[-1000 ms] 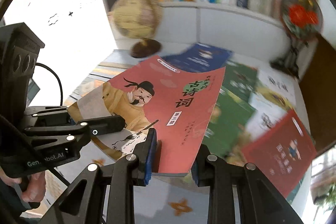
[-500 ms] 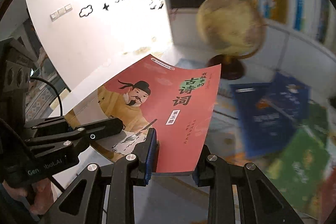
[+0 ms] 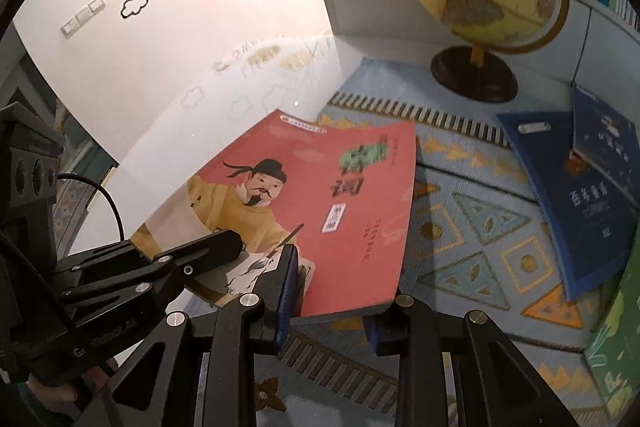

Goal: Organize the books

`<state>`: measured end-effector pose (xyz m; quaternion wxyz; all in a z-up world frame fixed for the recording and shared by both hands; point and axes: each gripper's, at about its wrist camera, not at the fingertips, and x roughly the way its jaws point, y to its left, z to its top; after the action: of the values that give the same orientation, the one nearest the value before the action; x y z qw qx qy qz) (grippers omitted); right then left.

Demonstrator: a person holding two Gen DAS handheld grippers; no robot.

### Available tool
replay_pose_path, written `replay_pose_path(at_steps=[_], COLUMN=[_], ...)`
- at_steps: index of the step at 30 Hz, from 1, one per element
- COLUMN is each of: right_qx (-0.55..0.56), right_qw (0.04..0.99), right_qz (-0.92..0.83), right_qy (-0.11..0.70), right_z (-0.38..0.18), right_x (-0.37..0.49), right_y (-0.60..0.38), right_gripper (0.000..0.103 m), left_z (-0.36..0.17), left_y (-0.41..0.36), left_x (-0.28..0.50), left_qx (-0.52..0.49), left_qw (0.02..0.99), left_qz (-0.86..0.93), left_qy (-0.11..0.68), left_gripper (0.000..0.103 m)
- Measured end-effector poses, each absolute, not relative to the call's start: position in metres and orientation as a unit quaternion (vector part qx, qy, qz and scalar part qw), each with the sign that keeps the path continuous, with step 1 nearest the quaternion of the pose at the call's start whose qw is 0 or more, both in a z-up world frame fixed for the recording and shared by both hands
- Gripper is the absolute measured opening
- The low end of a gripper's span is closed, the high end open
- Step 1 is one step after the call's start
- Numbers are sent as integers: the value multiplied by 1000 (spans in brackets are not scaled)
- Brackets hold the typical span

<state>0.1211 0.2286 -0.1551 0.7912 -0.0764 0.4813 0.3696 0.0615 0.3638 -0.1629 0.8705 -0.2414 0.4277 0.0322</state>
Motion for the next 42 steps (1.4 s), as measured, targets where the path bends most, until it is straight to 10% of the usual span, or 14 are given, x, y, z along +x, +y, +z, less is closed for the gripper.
replay_pose_path(at_steps=[19, 37, 42], right_qx=[-48, 1, 20], right_qw=[749, 854, 863], right_qz=[364, 317, 284], right_qy=[552, 413, 417], right_z=[-184, -49, -49], right_x=[88, -9, -32], right_y=[153, -83, -141], right_gripper=[36, 54, 54], left_z=[-176, -85, -71], left_y=[372, 109, 55], left_x=[-26, -41, -50], left_qx=[-266, -173, -150], left_qw=[826, 885, 894], left_qz=[143, -36, -56], left_qy=[476, 430, 419], left_gripper=[34, 35, 68])
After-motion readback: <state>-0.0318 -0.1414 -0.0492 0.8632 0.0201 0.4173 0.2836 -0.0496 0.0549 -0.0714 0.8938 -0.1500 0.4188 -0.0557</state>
